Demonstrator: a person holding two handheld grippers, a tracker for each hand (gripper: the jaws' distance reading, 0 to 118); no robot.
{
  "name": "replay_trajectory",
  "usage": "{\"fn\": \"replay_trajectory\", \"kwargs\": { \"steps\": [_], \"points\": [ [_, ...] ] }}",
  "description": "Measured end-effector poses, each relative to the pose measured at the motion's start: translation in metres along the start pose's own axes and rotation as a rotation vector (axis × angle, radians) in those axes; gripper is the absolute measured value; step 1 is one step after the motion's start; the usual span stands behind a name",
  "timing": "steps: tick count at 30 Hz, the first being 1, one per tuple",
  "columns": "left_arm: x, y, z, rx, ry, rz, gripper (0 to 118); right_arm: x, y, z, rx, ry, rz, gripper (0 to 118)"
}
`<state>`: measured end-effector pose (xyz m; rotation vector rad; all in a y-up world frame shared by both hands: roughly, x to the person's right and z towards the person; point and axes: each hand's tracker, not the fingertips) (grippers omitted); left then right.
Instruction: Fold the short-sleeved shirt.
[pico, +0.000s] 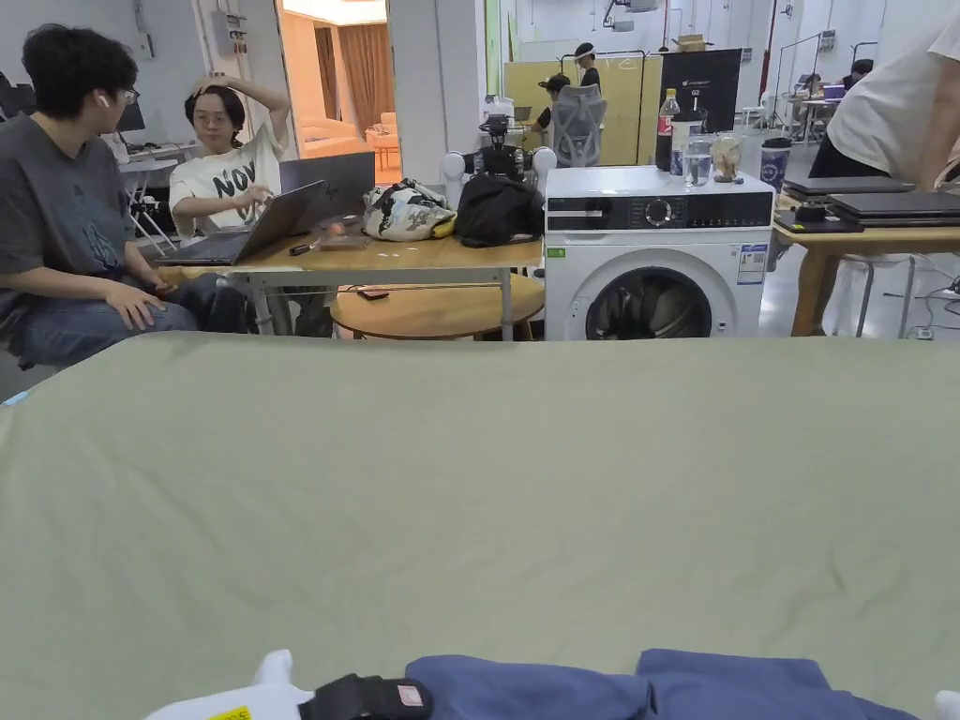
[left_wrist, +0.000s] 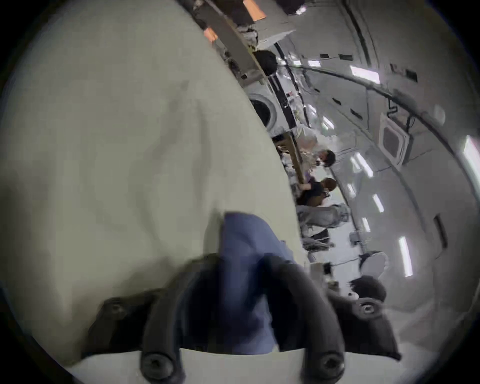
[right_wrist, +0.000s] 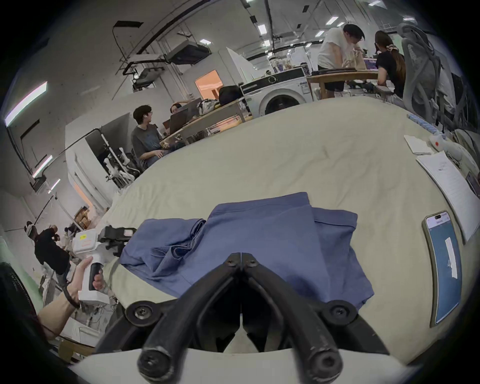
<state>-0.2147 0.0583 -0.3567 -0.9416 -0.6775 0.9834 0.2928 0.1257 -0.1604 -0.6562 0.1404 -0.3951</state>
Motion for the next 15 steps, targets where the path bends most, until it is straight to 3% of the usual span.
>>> {"fn": "replay_trajectory", "kwargs": {
  "steps": [1,7,12,15],
  "points": [
    [0.001,-0.003,-0.013,-0.027,0.004,0.024,10,0.0,0.0,0.002,0.002,-0.006,0.001,0],
    [0.01,0.007,0.027,0.11,-0.113,0.058,5,0.002,0.004,0.006,0.004,-0.015,0.003,0],
    [0.083,0.017,0.106,0.218,-0.019,-0.177,5,0.003,0.008,0.004,0.008,0.0,0.009,0],
    [0.134,0.016,0.111,0.223,0.077,-0.333,4,0.0,0.011,0.006,0.017,0.008,0.017,0]
  ]
}}
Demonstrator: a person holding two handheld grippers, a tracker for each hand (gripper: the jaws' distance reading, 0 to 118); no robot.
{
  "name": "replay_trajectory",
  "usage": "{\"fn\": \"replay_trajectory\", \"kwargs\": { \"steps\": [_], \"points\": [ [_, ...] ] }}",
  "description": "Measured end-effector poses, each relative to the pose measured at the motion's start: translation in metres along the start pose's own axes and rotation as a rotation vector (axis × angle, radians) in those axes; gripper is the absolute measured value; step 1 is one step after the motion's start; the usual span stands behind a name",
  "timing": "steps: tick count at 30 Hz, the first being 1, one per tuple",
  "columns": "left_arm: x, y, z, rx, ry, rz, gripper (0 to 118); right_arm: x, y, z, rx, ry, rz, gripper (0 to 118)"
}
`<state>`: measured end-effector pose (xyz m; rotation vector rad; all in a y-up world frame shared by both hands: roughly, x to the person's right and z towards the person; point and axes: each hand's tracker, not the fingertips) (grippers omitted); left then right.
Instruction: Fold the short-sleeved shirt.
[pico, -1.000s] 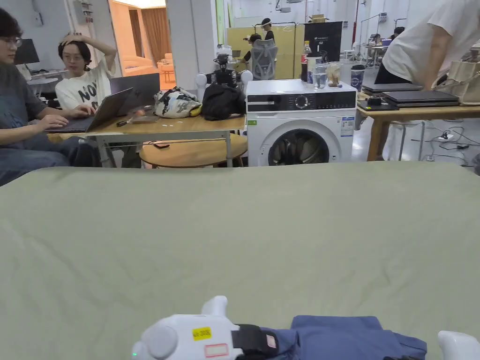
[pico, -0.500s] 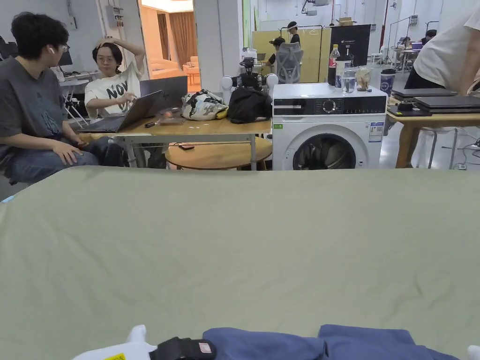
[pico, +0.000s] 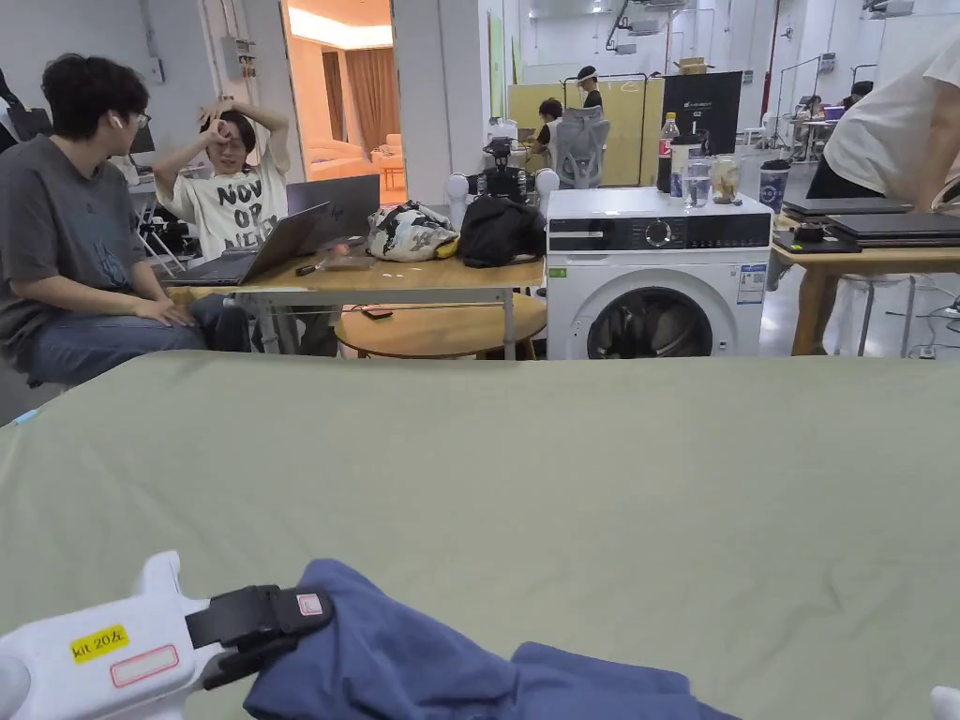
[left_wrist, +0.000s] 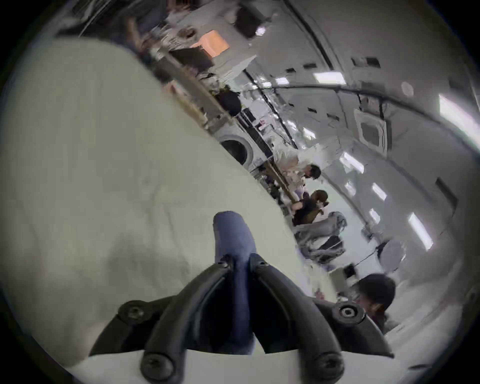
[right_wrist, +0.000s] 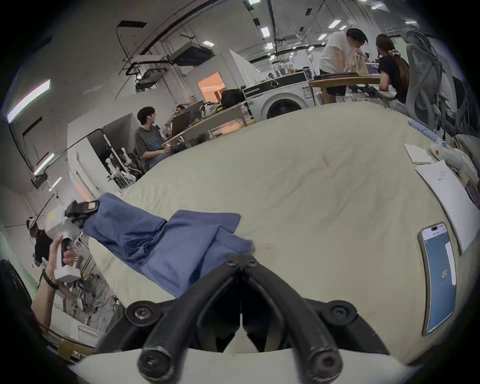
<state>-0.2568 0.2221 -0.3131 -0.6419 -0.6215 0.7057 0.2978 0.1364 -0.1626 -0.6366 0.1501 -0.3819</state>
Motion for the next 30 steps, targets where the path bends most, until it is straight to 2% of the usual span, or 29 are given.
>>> {"fn": "replay_trajectory", "kwargs": {
  "steps": [2,3,5,9,11,12,13,14,16,17,18,19,20,23,25,26,27,29,30],
  "points": [
    [0.029,-0.005,-0.026,-0.069,0.006,-0.098,4,-0.002,0.002,0.001,0.01,0.009,-0.003,0],
    [0.044,-0.016,-0.045,-0.095,-0.037,-0.108,4,-0.003,0.003,0.002,0.016,0.011,-0.005,0],
    [0.068,-0.042,-0.094,-0.179,-0.092,-0.101,4,-0.005,0.004,0.005,0.025,0.013,-0.013,0],
    [0.092,-0.097,-0.201,-0.371,-0.065,-0.134,4,-0.006,-0.002,0.019,0.039,0.01,-0.027,0],
    [0.09,-0.111,-0.23,-0.396,-0.079,-0.079,4,-0.003,-0.006,0.024,0.044,-0.002,-0.032,0],
    [0.09,-0.112,-0.239,-0.433,-0.1,-0.054,9,0.0,-0.007,0.025,0.041,-0.013,-0.033,0],
    [0.09,-0.112,-0.242,-0.459,-0.142,-0.033,40,0.005,-0.008,0.026,0.041,-0.018,-0.033,0],
    [0.087,-0.111,-0.239,-0.468,-0.212,-0.009,54,0.009,-0.008,0.026,0.04,-0.021,-0.032,0],
    [0.088,-0.102,-0.222,-0.424,-0.333,-0.019,54,0.017,-0.009,0.027,0.039,-0.031,-0.039,0],
    [0.089,-0.098,-0.213,-0.381,-0.32,-0.049,53,0.02,-0.01,0.028,0.039,-0.037,-0.045,0],
    [0.094,-0.091,-0.2,-0.335,-0.262,-0.073,46,0.023,-0.011,0.028,0.041,-0.039,-0.056,0],
    [0.092,-0.089,-0.198,-0.301,-0.194,-0.075,14,0.026,-0.011,0.028,0.04,-0.035,-0.07,0],
    [0.087,-0.09,-0.203,-0.309,-0.15,-0.064,0,0.027,-0.012,0.028,0.041,-0.031,-0.081,0],
    [0.084,-0.114,-0.233,-0.438,-0.093,-0.086,0,0.027,-0.016,0.026,0.036,-0.027,-0.097,0],
    [0.088,-0.146,-0.264,-0.613,-0.089,-0.166,0,0.023,-0.019,0.023,0.03,-0.032,-0.092,0],
    [0.09,-0.161,-0.278,-0.647,-0.034,-0.222,0,0.021,-0.02,0.021,0.023,-0.035,-0.089,0],
    [0.091,-0.172,-0.287,-0.667,0.02,-0.264,0,0.018,-0.021,0.019,0.012,-0.038,-0.087,0],
    [0.089,-0.161,-0.276,-0.572,-0.059,-0.186,0,0.01,-0.026,0.014,-0.018,-0.022,-0.078,0],
    [0.091,-0.158,-0.273,-0.576,-0.035,-0.159,0,0.006,-0.029,0.01,-0.038,-0.005,-0.059,0]
  ]
}}
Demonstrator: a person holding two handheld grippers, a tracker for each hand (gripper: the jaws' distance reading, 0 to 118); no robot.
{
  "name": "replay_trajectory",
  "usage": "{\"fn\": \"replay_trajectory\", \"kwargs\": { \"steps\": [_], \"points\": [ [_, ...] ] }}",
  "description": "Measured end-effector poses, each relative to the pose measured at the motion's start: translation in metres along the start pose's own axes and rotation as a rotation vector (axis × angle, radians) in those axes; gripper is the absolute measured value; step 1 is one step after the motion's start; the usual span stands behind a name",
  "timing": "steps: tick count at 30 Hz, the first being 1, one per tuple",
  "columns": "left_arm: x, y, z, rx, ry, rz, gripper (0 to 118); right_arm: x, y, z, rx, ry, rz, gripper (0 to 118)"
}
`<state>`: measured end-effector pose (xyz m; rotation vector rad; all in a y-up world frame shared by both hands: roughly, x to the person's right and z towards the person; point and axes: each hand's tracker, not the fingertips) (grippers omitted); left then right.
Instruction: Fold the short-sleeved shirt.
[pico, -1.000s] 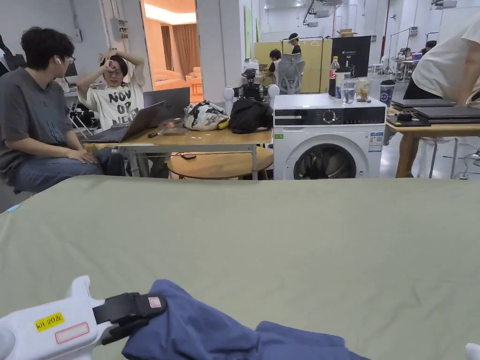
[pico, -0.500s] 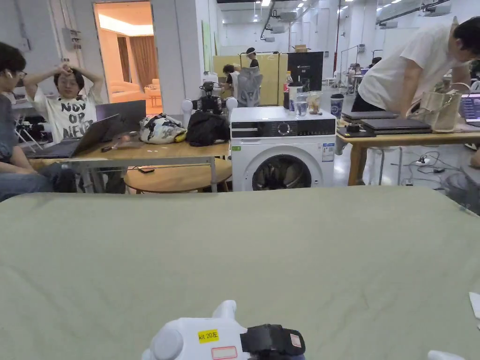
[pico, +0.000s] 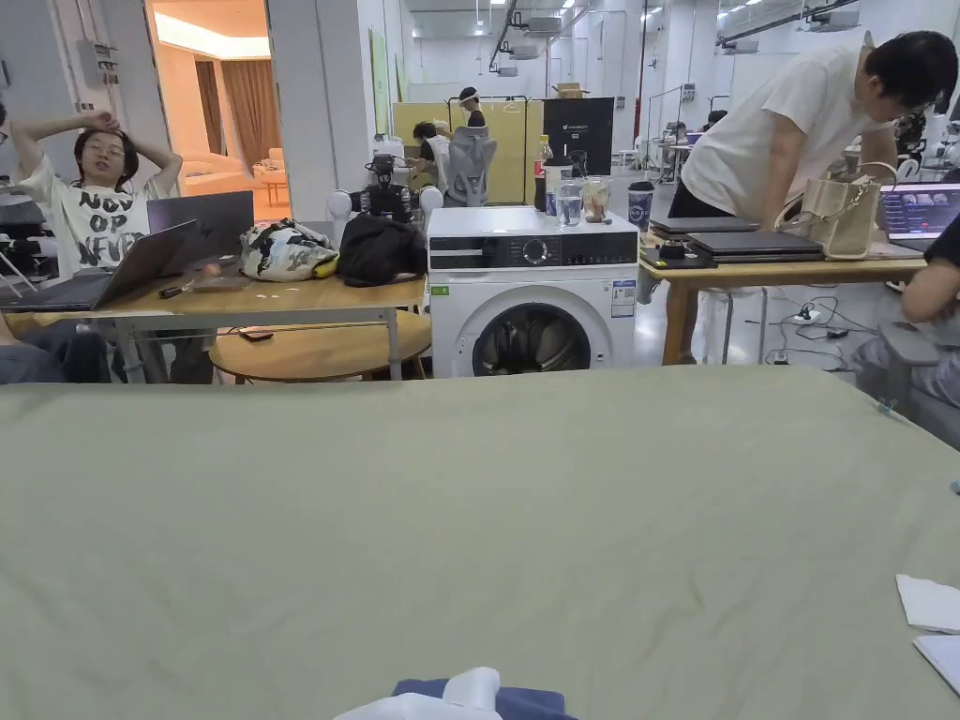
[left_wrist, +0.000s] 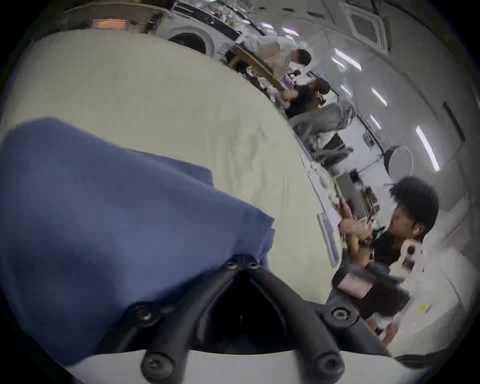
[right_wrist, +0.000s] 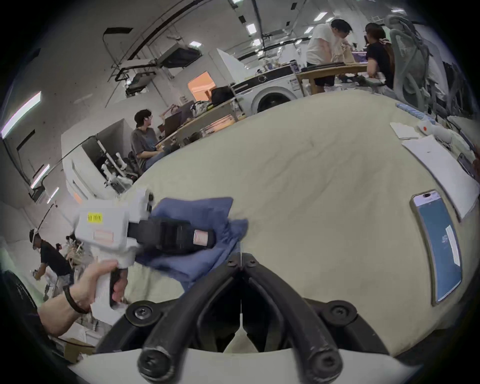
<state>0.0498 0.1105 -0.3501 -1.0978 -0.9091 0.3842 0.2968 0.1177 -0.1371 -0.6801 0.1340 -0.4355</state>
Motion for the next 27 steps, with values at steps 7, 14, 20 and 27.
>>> {"fn": "replay_trajectory", "kwargs": {
  "steps": [7,14,20,27],
  "points": [
    [-0.01,0.005,0.103,0.162,-0.071,-0.07,60,-0.037,0.031,-0.065,-0.076,0.075,0.045,0],
    [-0.083,-0.01,0.174,0.271,0.107,0.006,66,-0.06,0.051,-0.127,-0.319,-0.113,0.212,0],
    [-0.122,-0.017,0.142,0.245,-0.08,0.194,66,-0.063,0.048,-0.128,-0.335,-0.141,0.258,0],
    [-0.137,-0.011,0.099,0.196,-0.211,0.321,62,-0.056,0.048,-0.126,-0.321,-0.119,0.198,0]
  ]
}}
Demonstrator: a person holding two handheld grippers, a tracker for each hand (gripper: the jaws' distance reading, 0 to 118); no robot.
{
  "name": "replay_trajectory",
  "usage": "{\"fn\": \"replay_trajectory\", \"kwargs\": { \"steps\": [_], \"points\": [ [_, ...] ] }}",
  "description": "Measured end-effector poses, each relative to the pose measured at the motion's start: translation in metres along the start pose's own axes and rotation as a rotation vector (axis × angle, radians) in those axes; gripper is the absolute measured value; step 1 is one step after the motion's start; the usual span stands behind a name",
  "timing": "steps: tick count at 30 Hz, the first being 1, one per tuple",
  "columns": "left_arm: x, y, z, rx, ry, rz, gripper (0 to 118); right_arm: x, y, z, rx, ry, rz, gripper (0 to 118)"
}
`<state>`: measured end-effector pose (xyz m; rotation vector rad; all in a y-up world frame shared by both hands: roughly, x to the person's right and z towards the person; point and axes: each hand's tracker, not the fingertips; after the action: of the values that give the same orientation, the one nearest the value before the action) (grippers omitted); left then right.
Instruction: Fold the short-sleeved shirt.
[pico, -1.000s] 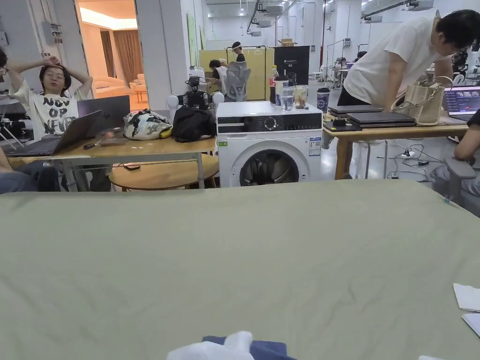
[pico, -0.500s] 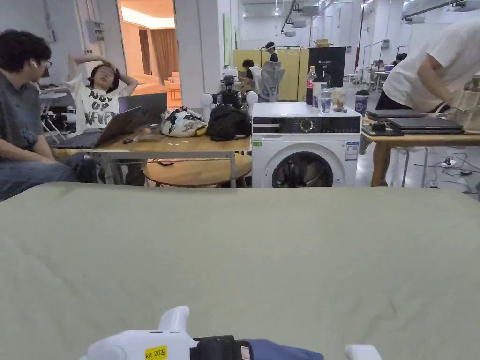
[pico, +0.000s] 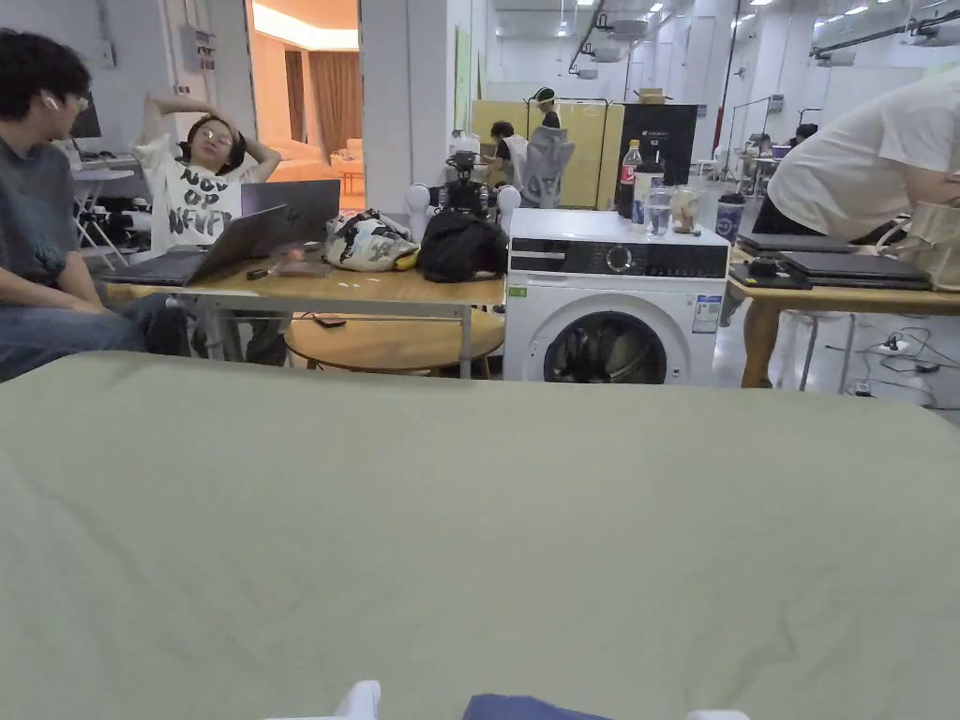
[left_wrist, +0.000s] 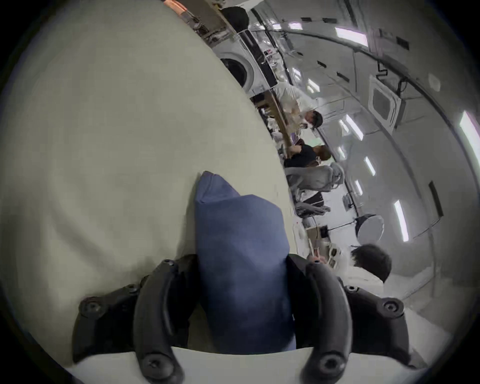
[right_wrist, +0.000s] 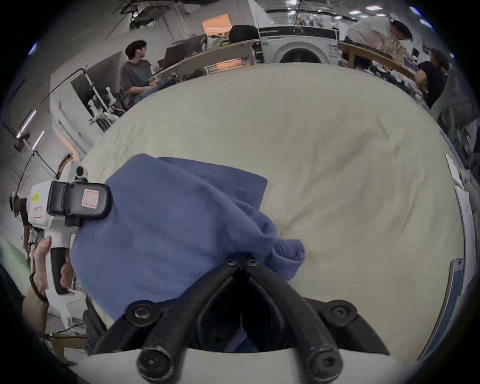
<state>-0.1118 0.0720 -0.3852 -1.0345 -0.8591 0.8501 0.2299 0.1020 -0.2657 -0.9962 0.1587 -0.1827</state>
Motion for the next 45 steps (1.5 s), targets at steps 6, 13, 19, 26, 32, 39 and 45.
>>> {"fn": "replay_trajectory", "kwargs": {
  "steps": [6,13,19,26,32,39,45],
  "points": [
    [0.008,-0.012,0.001,0.034,0.065,-0.087,27,-0.005,-0.005,0.005,0.027,-0.014,0.019,0],
    [0.026,0.01,0.108,0.244,0.156,-0.194,27,-0.074,0.022,0.041,0.294,0.096,0.198,0],
    [-0.017,0.023,0.293,0.486,0.372,-0.117,27,-0.163,0.082,-0.013,0.317,0.337,0.191,0],
    [-0.084,0.074,0.383,0.476,0.645,0.022,48,-0.234,0.114,-0.077,0.221,0.414,0.255,0],
    [-0.038,0.085,0.389,0.646,0.913,-0.125,57,-0.221,0.117,-0.059,0.266,0.344,0.307,0],
    [0.107,0.044,0.321,0.722,0.824,-0.618,57,-0.144,0.106,0.018,0.455,0.215,0.202,0],
    [0.212,0.021,0.244,0.717,0.651,-0.842,51,-0.086,0.093,0.109,0.635,-0.017,0.25,0]
  ]
}}
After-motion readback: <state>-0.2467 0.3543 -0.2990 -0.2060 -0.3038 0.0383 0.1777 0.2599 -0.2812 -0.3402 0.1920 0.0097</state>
